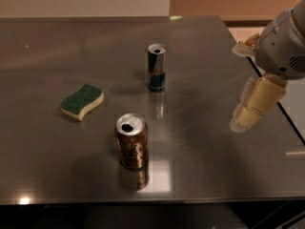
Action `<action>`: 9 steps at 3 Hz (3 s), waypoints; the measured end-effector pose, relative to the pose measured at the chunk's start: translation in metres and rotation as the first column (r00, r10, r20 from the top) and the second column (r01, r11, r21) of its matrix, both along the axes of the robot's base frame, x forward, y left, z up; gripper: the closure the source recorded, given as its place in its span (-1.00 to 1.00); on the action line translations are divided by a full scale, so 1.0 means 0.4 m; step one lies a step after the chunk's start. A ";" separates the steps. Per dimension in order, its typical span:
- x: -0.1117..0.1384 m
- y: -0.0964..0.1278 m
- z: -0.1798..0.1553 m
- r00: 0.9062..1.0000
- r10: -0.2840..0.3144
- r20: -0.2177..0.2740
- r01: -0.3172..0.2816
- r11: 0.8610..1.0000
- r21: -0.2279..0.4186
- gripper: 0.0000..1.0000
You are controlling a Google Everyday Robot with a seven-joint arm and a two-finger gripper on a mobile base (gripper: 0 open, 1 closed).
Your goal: Move orange can near redbull can
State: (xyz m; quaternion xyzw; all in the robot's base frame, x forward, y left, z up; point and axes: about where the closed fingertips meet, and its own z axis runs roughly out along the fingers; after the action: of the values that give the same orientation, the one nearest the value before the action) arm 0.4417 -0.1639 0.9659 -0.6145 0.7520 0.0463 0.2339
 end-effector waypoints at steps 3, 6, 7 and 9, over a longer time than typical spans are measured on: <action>-0.024 0.294 -0.116 0.983 0.177 -0.048 -0.154 0.938 0.309 -1.00; -0.093 0.485 -0.160 0.944 0.327 -0.035 -0.276 0.846 0.457 -0.97; -0.121 0.513 -0.151 0.932 0.362 0.009 -0.324 0.822 0.468 -0.53; -0.128 0.515 -0.138 0.933 0.359 0.026 -0.326 0.811 0.487 0.40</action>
Offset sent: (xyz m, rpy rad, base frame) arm -0.0123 0.1474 -0.0639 0.3888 0.1184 0.2187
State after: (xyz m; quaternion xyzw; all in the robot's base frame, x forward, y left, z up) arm 0.3905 0.0421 0.9105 -0.6599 0.6006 0.2943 0.3422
